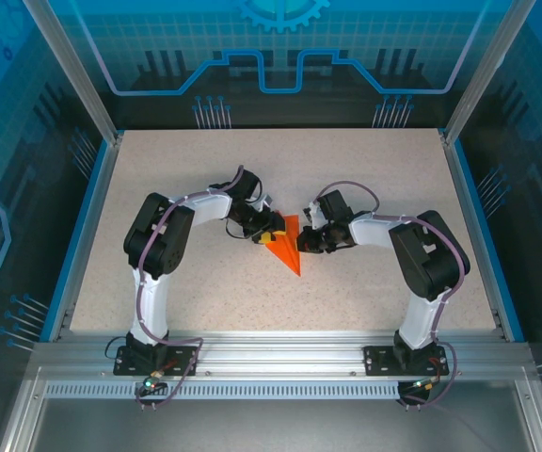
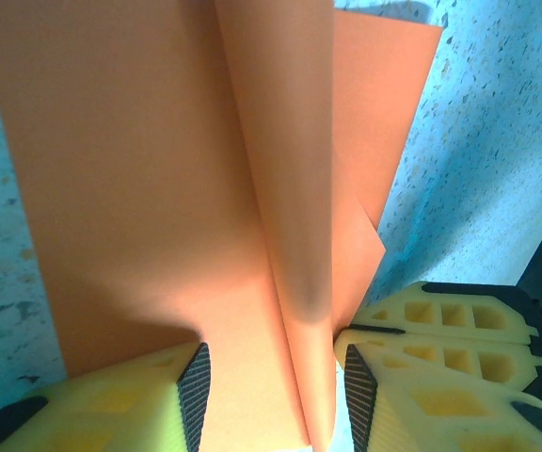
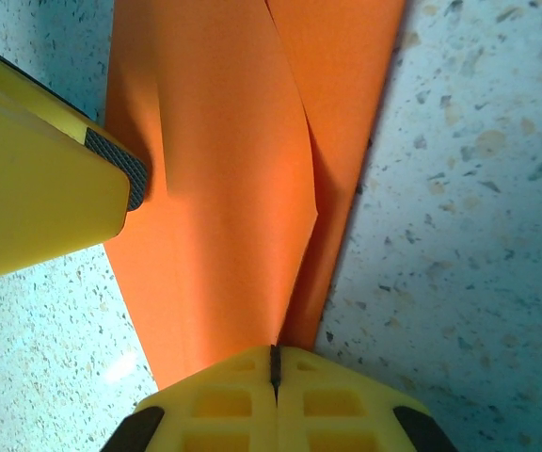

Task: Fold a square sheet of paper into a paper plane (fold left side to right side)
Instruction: Fourth fold the wing at the center of the table.

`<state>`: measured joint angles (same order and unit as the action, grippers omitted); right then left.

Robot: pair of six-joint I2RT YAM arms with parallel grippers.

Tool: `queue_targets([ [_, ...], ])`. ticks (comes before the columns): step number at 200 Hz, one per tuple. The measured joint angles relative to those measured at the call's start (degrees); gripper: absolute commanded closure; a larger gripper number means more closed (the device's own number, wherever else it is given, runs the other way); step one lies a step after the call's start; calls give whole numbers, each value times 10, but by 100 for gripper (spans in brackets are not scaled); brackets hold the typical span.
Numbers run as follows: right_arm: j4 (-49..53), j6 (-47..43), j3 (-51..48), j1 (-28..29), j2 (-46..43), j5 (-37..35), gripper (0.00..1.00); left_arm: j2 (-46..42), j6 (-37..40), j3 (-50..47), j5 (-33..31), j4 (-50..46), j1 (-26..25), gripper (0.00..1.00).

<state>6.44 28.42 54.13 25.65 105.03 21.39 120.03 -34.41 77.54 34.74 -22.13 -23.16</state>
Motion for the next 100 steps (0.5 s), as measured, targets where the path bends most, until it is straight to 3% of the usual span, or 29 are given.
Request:
queue_targets([
  [100,11,-4,7,-3,1,-5,97,0,0,0,0,0,0,55],
])
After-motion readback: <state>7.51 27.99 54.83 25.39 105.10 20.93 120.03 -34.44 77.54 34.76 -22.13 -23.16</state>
